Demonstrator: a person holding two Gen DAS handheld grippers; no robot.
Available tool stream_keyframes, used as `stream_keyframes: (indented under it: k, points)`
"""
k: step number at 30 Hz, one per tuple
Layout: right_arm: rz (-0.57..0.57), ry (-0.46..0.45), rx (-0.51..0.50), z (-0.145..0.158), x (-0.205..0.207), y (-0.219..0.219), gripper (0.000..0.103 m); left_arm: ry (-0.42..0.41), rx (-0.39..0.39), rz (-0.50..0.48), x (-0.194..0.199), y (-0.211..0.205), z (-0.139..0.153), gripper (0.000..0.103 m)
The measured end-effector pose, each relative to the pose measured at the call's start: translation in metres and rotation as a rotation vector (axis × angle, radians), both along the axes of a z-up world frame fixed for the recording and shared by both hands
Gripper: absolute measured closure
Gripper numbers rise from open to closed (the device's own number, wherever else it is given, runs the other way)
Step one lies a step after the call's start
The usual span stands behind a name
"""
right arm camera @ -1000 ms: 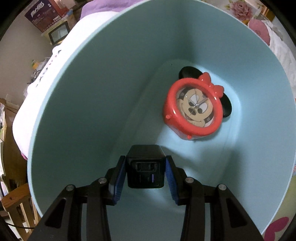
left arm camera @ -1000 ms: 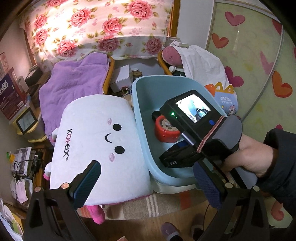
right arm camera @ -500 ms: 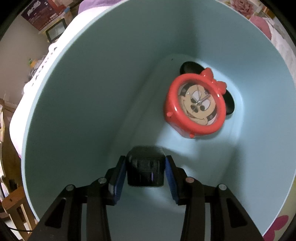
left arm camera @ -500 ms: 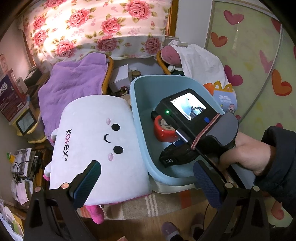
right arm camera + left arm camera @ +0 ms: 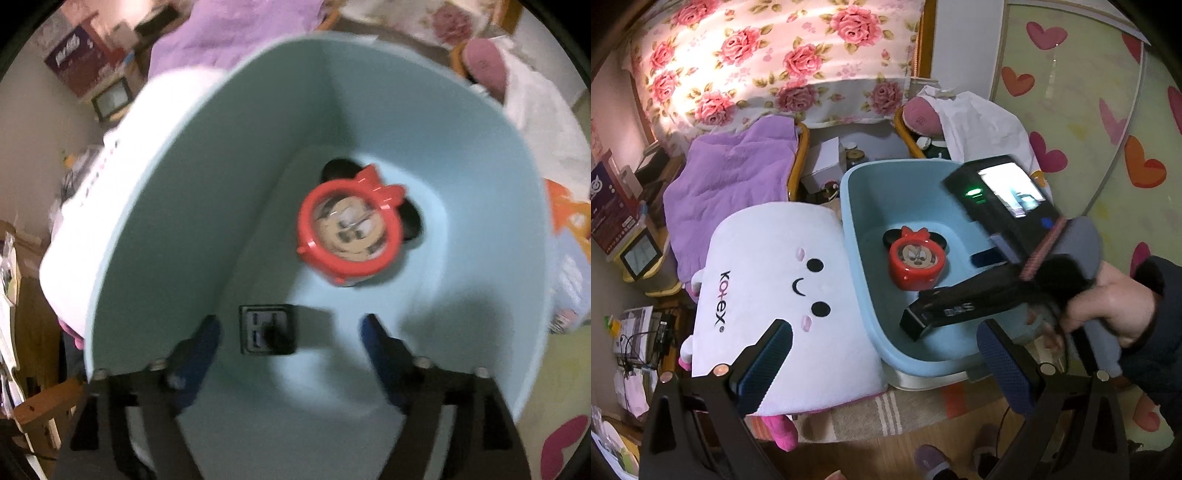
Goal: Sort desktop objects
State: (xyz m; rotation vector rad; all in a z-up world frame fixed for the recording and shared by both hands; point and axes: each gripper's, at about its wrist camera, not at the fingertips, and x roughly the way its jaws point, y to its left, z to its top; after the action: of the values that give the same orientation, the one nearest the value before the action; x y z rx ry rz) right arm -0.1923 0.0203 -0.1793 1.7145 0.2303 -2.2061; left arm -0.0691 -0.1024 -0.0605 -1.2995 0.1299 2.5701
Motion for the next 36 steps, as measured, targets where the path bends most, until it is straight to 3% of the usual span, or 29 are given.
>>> stream_keyframes:
  k: [12, 16, 20, 30, 36]
  points:
    - [-0.135, 0.275, -0.007, 0.087, 0.062, 0.084, 0.007, 0.031, 0.017, -0.029, 0.005, 0.032, 0.037, 0.001]
    - [-0.171, 0.357, 0.002, 0.132, 0.095, 0.115, 0.006, 0.06, -0.016, -0.036, 0.01, 0.058, 0.055, 0.001]
    - [-0.184, 0.417, 0.012, 0.155, 0.119, 0.154, 0.004, 0.074, -0.044, -0.036, 0.015, 0.09, 0.066, 0.001]
    - [-0.129, 0.461, -0.023, 0.168, 0.131, 0.262, 0.003, 0.098, -0.098, 0.046, 0.024, 0.188, 0.08, 0.001]
    - [-0.033, 0.444, -0.07, 0.149, 0.121, 0.317, 0.003, 0.081, -0.094, 0.097, 0.031, 0.253, 0.062, 0.001]
